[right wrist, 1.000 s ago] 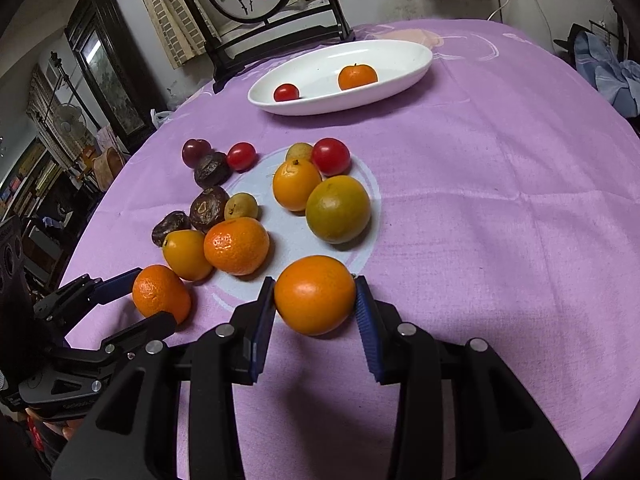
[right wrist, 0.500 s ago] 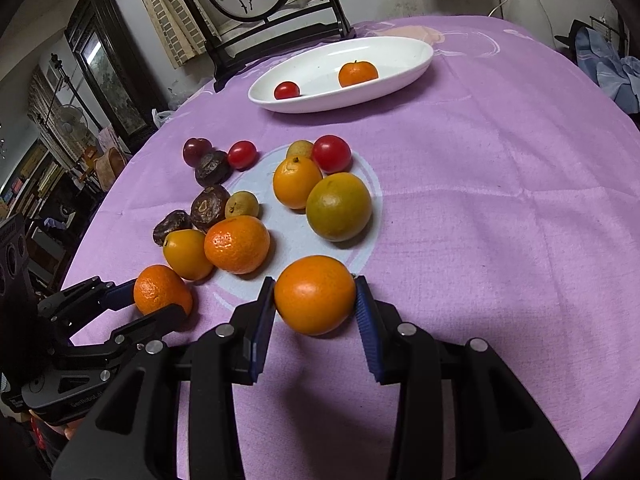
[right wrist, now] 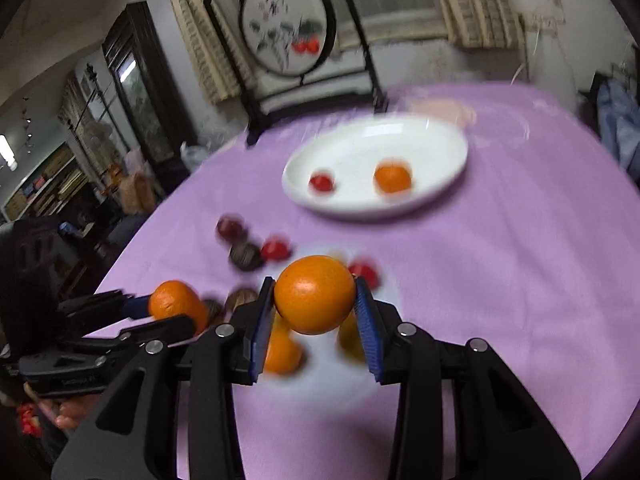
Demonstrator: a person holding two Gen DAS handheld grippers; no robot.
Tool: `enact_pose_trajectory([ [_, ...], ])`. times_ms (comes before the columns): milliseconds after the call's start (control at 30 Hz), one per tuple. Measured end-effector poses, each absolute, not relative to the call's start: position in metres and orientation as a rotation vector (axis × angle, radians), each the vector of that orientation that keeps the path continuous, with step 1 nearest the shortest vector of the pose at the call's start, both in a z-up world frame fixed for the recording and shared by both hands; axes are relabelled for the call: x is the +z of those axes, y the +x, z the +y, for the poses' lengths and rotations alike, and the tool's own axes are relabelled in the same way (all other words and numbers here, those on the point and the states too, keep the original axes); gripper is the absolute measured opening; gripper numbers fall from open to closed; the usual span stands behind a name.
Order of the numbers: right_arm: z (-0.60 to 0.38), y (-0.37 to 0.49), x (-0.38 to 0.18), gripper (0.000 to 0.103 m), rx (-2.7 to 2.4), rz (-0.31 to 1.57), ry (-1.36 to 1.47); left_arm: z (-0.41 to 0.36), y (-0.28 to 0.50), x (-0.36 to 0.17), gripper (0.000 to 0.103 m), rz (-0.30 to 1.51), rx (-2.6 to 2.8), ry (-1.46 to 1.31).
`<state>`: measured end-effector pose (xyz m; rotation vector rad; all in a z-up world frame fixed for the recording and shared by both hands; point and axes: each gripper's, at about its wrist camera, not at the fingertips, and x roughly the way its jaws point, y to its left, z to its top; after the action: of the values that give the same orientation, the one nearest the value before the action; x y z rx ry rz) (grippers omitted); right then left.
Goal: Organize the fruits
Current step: 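Lower both oranges into the white oval dish and open both tools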
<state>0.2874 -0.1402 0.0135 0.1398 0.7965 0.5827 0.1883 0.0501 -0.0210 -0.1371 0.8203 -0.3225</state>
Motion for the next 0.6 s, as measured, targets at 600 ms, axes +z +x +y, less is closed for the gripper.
enact_pose_trajectory([
  [600,-0.125,0.472,-0.030,0.040,0.404,0.848,0.185,0.043,0.435,-0.020,0.046,0.908,-0.094,0.013],
])
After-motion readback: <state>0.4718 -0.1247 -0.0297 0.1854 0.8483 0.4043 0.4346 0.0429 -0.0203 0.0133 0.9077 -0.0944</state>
